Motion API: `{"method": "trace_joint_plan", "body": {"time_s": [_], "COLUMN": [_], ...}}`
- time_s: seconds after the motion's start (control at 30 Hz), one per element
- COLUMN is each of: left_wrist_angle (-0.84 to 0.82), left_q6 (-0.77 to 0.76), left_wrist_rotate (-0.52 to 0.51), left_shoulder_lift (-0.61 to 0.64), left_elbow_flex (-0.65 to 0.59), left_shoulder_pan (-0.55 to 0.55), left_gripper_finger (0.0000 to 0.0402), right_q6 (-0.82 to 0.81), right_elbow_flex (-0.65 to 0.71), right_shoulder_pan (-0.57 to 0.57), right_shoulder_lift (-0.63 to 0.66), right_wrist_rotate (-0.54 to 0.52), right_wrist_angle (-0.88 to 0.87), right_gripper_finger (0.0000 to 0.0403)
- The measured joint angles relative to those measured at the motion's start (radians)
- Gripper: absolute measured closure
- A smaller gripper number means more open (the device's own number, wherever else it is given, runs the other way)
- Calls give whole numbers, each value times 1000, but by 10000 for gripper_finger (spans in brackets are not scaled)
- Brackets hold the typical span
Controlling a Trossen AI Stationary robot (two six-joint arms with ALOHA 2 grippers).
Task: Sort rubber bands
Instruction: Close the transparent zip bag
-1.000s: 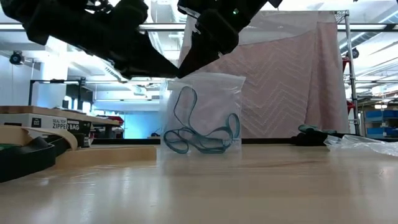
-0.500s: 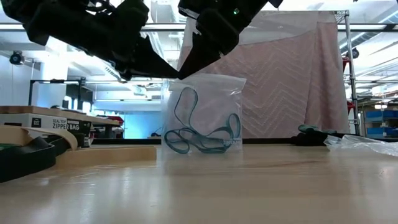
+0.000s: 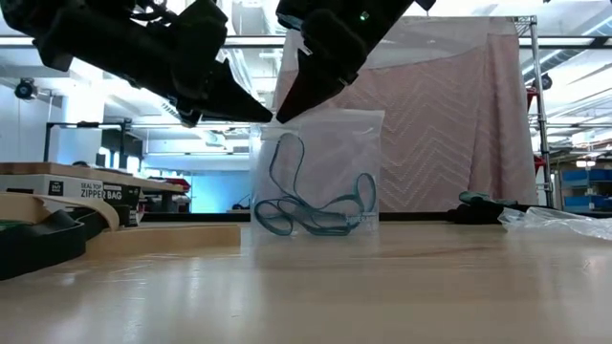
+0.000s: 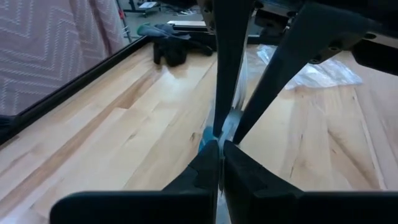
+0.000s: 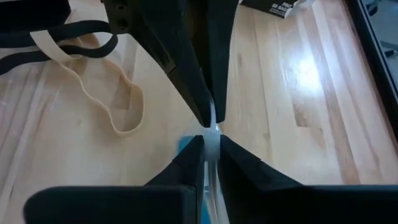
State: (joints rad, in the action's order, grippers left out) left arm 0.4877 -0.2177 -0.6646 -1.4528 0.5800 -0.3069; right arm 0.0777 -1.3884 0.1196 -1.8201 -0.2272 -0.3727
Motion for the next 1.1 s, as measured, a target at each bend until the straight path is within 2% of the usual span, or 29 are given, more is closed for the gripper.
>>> {"method": "trace_joint_plan", "body": {"time_s": [0.47, 1.1], "left_wrist_angle": [-3, -15], "left_q6": [-1, -1], "left_wrist_rotate": [0, -2], "left_shoulder_lift": [0, 0], "left_elbow_flex": [-5, -6], "left_shoulder_pan": [0, 0], "left_gripper_finger": [402, 401], "right_q6": [1, -33], "right_elbow_flex": [-2, -77], "right_shoulder_pan": [0, 4], "right_shoulder_lift": [11, 14], "right_wrist_rotate": [2, 2], "right_wrist_angle": [-51, -285], "right_gripper_finger": [377, 372]}}
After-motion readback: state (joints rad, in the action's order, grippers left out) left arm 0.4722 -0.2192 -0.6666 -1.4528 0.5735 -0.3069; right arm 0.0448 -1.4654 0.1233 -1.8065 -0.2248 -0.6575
